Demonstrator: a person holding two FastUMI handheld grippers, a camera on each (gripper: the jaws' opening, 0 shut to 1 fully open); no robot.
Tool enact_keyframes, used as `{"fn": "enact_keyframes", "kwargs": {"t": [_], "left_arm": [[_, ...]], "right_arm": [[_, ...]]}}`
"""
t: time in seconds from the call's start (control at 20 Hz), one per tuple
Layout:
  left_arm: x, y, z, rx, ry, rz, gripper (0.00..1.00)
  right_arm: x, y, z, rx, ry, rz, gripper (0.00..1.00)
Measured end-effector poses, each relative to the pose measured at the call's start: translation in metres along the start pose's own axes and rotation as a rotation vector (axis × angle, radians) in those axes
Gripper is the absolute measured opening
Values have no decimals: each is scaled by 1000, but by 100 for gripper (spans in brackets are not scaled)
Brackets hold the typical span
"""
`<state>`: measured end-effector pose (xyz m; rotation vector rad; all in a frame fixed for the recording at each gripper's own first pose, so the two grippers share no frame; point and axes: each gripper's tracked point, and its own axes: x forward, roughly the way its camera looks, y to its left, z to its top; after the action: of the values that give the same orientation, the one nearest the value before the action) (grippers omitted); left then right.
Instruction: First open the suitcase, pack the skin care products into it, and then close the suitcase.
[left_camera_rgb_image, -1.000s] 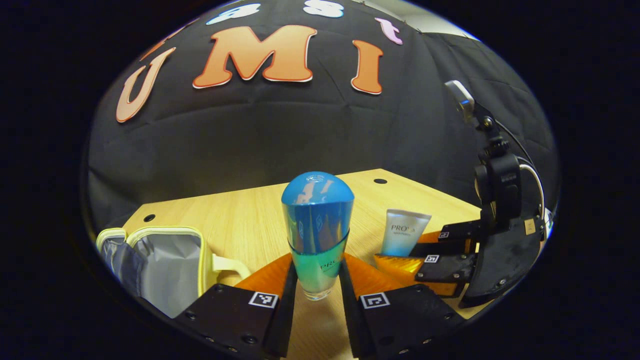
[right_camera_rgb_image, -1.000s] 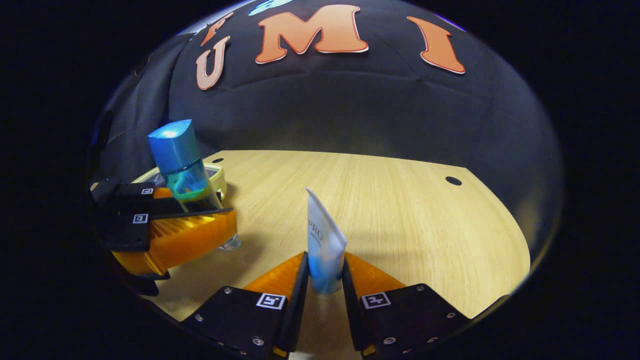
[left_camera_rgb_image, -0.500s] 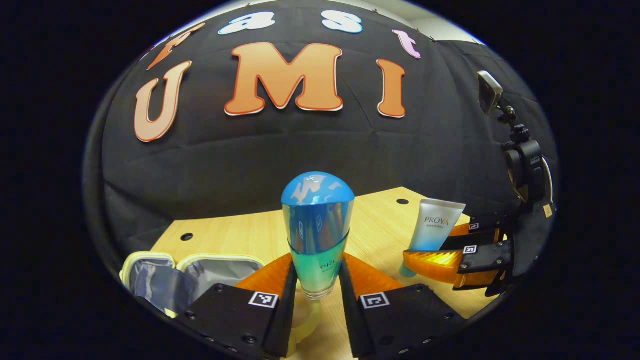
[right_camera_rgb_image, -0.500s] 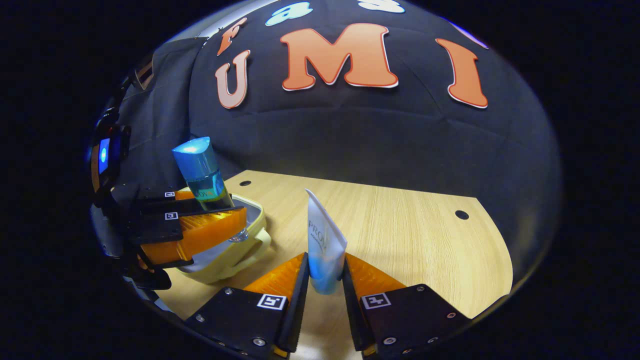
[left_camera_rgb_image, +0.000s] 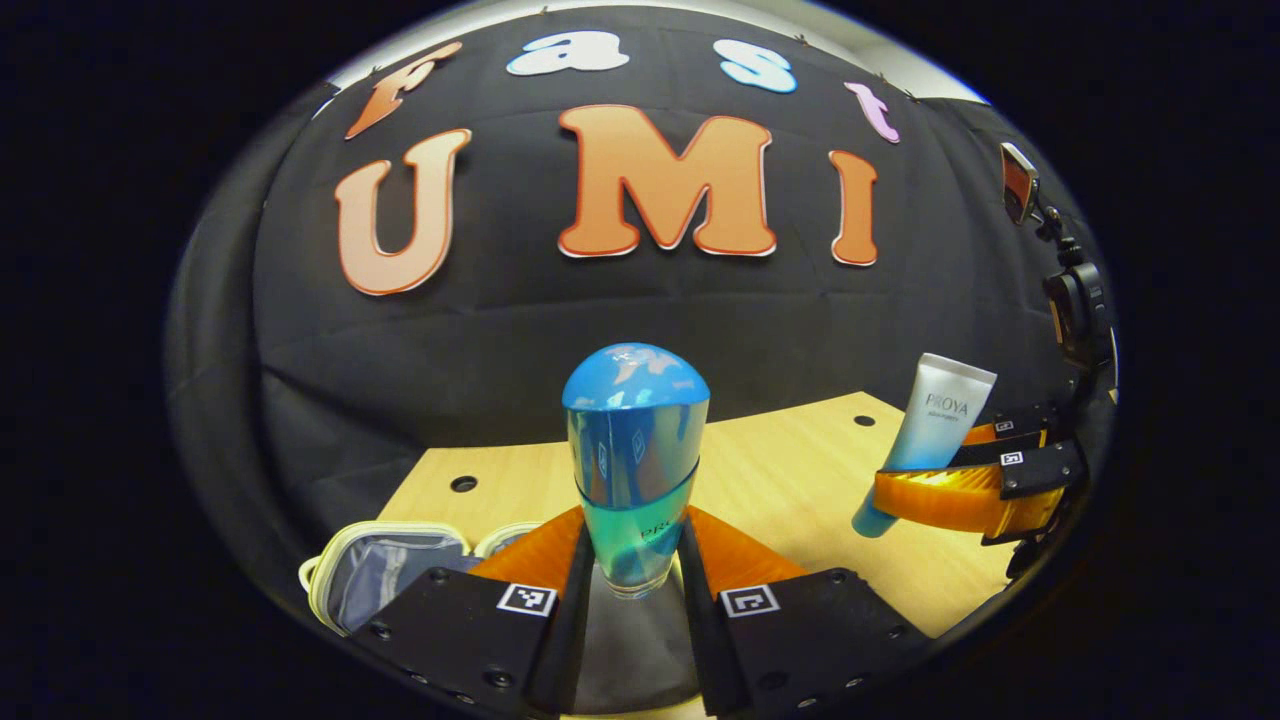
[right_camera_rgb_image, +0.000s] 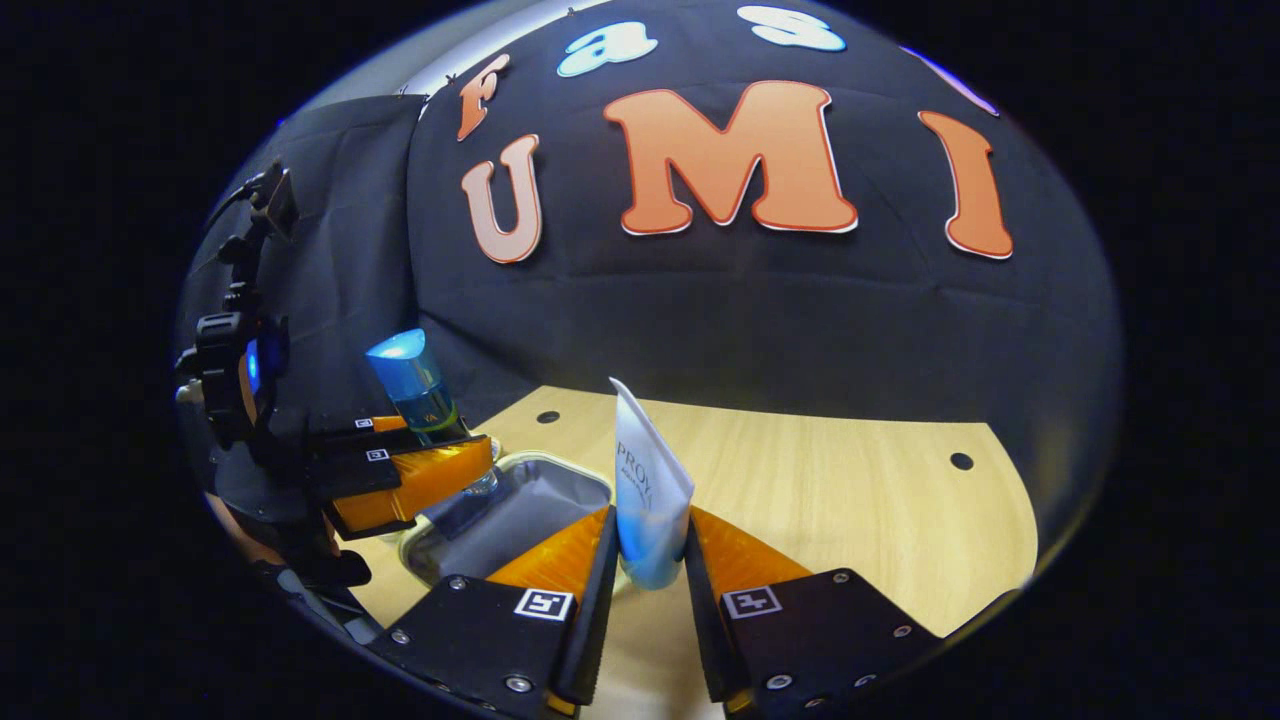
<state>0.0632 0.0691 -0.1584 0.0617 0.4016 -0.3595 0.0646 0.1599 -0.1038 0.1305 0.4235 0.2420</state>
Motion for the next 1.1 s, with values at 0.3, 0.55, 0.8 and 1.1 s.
{"fn": "enact_keyframes", "kwargs": {"t": [0.3,0.55,0.8,1.1], "left_arm": [[2,49,-43,-5,71,22,46],[5,65,-87,-45,196,7,46],[10,88,-127,-58,301,25,45],[18,83,-181,-72,482,-21,46]], "right_arm": [[20,48,-21,-9,36,60,41],[37,82,-38,7,77,106,41],[55,110,-48,27,110,139,41],[72,128,-76,52,192,155,41]]}}
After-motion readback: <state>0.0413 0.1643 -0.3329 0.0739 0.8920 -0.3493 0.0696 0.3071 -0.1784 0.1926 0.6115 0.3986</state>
